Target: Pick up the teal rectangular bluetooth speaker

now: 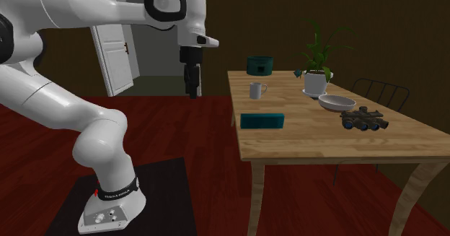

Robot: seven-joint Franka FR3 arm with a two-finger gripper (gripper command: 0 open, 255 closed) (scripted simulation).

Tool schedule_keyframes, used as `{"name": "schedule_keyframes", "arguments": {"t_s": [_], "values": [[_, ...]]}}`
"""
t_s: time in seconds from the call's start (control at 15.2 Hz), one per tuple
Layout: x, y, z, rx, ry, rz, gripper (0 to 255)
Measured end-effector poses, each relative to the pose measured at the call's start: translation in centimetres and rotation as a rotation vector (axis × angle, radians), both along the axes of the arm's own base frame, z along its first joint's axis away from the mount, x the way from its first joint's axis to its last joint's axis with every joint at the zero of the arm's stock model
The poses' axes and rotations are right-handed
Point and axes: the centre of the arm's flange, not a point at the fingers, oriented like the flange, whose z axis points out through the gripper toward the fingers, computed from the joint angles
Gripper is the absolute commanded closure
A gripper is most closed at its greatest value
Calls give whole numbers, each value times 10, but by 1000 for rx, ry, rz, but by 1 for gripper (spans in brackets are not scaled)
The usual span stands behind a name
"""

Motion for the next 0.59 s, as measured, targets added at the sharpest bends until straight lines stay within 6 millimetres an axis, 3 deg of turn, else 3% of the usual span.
{"name": "schedule_keyframes", "arguments": {"t_s": [0.2,0.59], "values": [[12,6,-7,4,-7,-12,0],[73,21,-36,23,-43,-72,0]]}}
